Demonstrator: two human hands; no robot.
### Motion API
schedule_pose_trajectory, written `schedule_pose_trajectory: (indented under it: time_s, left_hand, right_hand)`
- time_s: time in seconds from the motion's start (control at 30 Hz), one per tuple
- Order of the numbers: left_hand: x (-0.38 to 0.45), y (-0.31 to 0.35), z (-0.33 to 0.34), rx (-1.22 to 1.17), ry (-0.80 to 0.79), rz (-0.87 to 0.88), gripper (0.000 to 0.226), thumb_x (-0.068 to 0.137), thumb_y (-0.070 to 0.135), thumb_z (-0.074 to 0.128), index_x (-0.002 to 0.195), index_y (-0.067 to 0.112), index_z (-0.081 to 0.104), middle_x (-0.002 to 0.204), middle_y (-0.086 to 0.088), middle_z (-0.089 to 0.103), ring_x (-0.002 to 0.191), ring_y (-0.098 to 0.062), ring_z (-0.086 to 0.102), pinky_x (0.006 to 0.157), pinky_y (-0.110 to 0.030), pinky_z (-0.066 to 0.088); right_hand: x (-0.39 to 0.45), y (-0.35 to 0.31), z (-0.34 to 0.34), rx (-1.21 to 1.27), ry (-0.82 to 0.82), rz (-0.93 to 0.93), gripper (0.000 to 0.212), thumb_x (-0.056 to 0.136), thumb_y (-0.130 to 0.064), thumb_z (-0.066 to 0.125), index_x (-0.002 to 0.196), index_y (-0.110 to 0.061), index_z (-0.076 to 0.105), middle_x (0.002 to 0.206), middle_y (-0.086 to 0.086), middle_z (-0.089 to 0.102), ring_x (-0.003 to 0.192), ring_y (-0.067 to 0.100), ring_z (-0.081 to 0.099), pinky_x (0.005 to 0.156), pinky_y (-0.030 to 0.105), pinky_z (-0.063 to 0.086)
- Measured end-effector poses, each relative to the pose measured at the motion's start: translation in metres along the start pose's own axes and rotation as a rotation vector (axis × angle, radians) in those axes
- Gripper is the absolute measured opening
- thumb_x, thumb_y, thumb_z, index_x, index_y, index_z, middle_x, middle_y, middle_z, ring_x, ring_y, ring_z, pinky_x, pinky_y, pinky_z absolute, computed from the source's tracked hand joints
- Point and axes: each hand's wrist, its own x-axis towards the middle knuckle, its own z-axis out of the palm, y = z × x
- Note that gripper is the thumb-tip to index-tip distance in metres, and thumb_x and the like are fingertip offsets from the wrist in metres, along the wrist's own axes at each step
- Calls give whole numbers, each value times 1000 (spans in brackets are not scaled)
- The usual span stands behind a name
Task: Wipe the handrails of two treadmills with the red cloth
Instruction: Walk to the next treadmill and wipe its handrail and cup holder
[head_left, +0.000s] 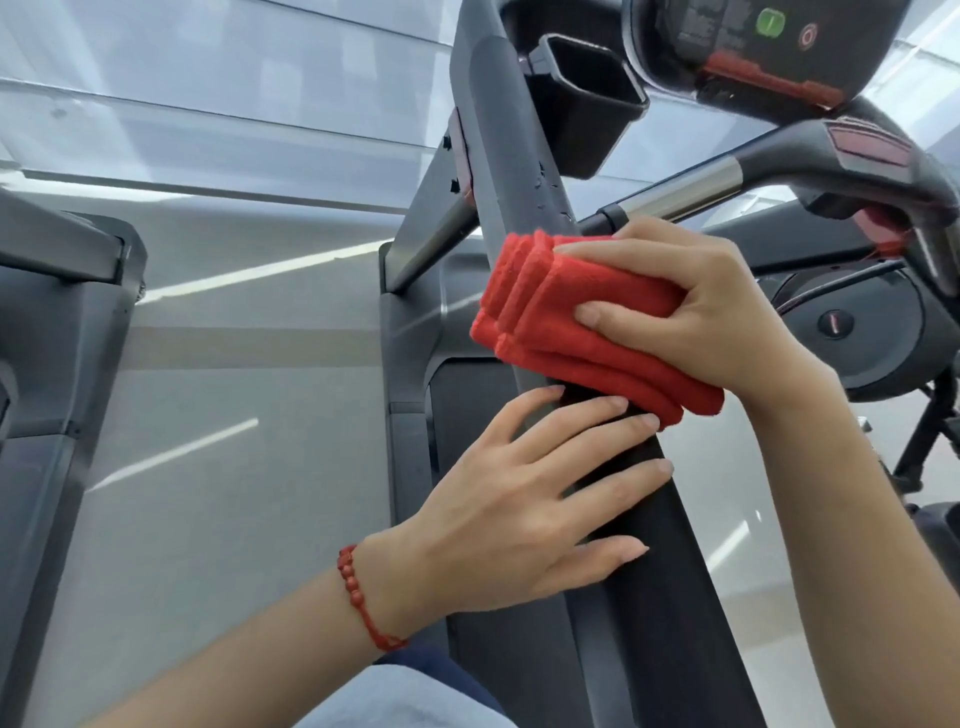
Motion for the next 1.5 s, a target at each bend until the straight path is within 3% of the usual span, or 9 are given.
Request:
schedule_pose_trajectory:
  time_s: [0.17,0.33,0.57,0.73,0.87,1.1,1.5]
  left_hand:
    - [8,-15,-1,7,8,-14,36,93,36,47,114,13,65,126,-9,59,121,-24,51,99,-46,40]
    - [17,-33,-1,4,8,-80,36,92,35,48,116,12,64,126,-11,58,121,-26,51,99,-48,40]
    - [21,-48,-4,-28,-20,-38,34,92,34,50,114,14,65,125,-8,60,119,-23,52,100,-48,39]
    - [30,-68,-9,-41,-5,-50,36,92,34,50,117,12,63,127,-9,58,120,-24,52,101,-46,38]
    - [40,-86,-10,-46,-31,-91,37,90,33,52,118,11,62,129,-10,57,121,-25,50,98,-48,40]
    - [42,-103,-8,-46,-52,-54,38,90,34,52,120,14,62,130,-8,56,121,-24,50,99,-44,39]
    - [62,-144,-7,-63,-10,-71,37,90,33,52,119,11,61,128,-8,58,119,-23,52,99,-47,39]
  right_hand:
    - [26,9,1,-8,16,31,34,80,-34,65,114,-31,61,84,0,60,77,8,55,75,21,41]
    - [63,21,3,-35,62,115,34,83,-32,64,116,-31,61,90,8,62,81,12,56,82,26,45]
    - [60,25,-2,20,-37,93,34,79,-35,65,112,-36,60,87,-5,59,81,3,55,79,15,40]
    - [88,27,-2,-3,-39,138,33,80,-34,65,112,-36,61,85,-5,59,79,3,54,78,17,42]
    - [103,30,3,-22,14,177,32,83,-29,65,114,-33,61,88,5,61,80,10,55,79,22,43]
    - [94,31,3,-11,-6,184,33,79,-34,65,111,-38,61,88,3,60,80,10,56,77,22,44]
    - [143,55,8,-30,77,181,31,82,-36,62,112,-40,58,99,7,67,92,17,61,88,35,47]
